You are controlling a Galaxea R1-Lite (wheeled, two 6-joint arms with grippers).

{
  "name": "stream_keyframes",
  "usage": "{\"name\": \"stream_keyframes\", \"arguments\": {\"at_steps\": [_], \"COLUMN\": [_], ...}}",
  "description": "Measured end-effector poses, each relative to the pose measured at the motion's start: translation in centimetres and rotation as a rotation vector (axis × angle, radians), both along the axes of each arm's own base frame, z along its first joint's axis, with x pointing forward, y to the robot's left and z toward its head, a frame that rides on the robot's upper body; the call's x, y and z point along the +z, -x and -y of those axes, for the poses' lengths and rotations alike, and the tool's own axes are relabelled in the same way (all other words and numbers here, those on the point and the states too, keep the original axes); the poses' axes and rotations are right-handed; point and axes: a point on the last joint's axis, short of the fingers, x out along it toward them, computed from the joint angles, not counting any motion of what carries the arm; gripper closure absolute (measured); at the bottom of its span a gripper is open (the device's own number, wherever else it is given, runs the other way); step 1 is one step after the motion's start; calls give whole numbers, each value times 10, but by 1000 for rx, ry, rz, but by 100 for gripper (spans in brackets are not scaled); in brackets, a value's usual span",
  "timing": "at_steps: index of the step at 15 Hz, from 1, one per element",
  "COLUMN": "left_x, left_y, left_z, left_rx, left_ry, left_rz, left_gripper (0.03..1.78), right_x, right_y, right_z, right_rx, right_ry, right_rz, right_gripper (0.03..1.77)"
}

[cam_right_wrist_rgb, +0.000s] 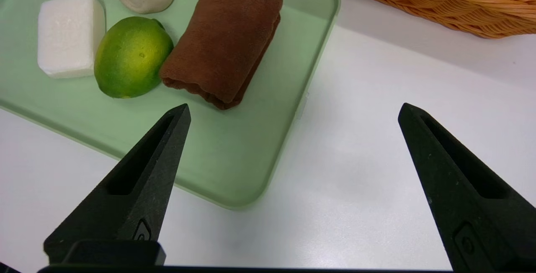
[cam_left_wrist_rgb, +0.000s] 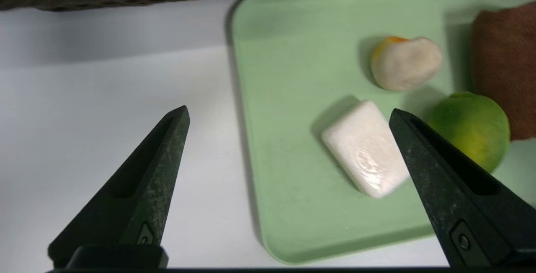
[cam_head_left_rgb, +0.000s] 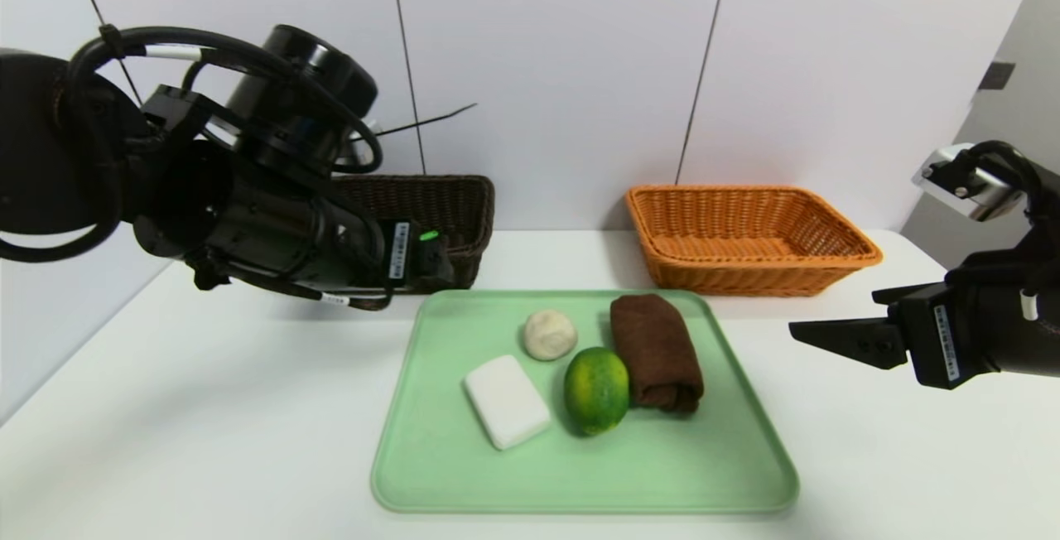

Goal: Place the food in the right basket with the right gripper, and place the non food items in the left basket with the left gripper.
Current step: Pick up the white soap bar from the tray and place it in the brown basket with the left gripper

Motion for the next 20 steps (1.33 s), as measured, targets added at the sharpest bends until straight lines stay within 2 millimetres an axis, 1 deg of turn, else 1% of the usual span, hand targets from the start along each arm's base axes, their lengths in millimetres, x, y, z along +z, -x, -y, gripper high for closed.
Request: {"name": "stream_keyframes", "arguments": {"at_steps": [2, 4, 7, 9, 12, 14, 17, 20], "left_x": [-5, -20, -42, -48, -54, -62, -73, -81], "left_y": [20, 28, 24, 17, 11, 8, 3, -6], "left_z": [30, 56, 88, 104, 121, 128, 135, 136], "left_rx": [-3, 36, 108, 155, 207, 232, 242, 258], "left_ry": [-14, -39, -15, 3, -12, -41, -61, -67], "left_rz": [-4, -24, -82, -121, -185, -222, -240, -254], "left_gripper": [12, 12, 12, 12, 12, 12, 12, 12], "right_x": [-3, -5, -6, -7, -10, -12, -15, -17], "right_y": [0, 1, 5, 7, 10, 10, 10, 12], "right_z": [1, 1, 3, 5, 7, 9, 12, 13], "right_rx": [-1, -2, -13, -22, -28, -34, -50, -54], "right_ry": [2, 4, -4, -6, -5, -10, -14, -13], "right_rz": [-9, -14, -16, -20, -26, -16, -10, -15], "right_gripper": [9, 9, 9, 9, 9, 9, 9, 9]}}
